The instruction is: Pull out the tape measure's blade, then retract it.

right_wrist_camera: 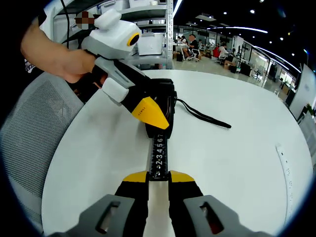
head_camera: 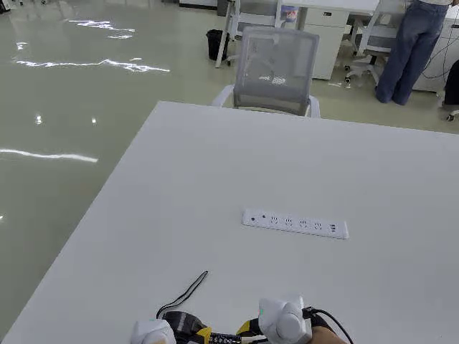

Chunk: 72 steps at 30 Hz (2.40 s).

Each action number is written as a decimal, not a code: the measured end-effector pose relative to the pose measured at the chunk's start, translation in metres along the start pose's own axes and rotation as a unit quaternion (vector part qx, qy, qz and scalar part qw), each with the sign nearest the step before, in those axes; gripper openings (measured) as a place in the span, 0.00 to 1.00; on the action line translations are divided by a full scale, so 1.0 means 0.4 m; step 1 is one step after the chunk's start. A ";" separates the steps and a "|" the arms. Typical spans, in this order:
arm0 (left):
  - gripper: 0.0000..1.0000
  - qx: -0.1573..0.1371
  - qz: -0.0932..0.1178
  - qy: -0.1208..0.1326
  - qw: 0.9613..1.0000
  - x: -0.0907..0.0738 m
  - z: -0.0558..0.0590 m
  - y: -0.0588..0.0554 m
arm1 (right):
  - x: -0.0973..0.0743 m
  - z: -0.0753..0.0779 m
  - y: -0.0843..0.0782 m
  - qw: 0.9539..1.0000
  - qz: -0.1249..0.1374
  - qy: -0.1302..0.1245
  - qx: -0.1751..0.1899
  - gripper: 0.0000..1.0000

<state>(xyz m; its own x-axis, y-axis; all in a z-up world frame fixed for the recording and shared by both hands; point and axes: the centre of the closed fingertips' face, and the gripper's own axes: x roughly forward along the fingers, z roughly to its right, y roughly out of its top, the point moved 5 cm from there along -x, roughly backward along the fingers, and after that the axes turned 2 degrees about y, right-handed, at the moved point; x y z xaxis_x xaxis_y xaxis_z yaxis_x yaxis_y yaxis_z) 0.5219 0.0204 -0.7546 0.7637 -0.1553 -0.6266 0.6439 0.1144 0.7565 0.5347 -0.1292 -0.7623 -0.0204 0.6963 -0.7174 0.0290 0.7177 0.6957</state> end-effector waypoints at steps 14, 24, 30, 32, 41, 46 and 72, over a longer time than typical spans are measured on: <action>0.63 0.002 -0.001 -0.002 1.000 0.000 0.000 0.000 | 0.009 -0.002 0.005 1.000 -0.001 0.000 0.003 0.13; 0.63 -0.001 -0.001 -0.003 1.000 0.002 -0.001 -0.002 | 0.016 -0.001 0.013 1.000 0.000 -0.001 0.003 0.13; 0.63 -0.002 -0.001 -0.004 1.000 0.002 -0.001 -0.001 | 0.022 0.002 0.015 1.000 -0.001 0.000 0.001 0.13; 0.63 -0.003 -0.002 -0.004 1.000 0.002 -0.001 -0.001 | 0.022 0.000 0.019 1.000 -0.001 0.000 0.000 0.13; 0.63 -0.004 -0.002 -0.005 1.000 0.002 -0.002 -0.003 | 0.029 0.000 0.025 1.000 -0.002 0.000 -0.002 0.13; 0.63 -0.002 -0.001 -0.004 1.000 0.003 -0.003 -0.004 | 0.033 0.001 0.025 1.000 -0.002 0.001 -0.001 0.13; 0.63 -0.005 -0.002 -0.008 1.000 0.001 -0.005 -0.001 | 0.051 0.004 0.041 1.000 0.001 0.003 -0.003 0.13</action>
<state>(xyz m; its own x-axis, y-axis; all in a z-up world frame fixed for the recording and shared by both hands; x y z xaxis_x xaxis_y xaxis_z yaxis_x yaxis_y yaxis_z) 0.5220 0.0224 -0.7555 0.7607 -0.1706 -0.6263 0.6471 0.1238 0.7522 0.5364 -0.1031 -0.7657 -0.0267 0.6981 -0.7155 0.0236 0.7160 0.6977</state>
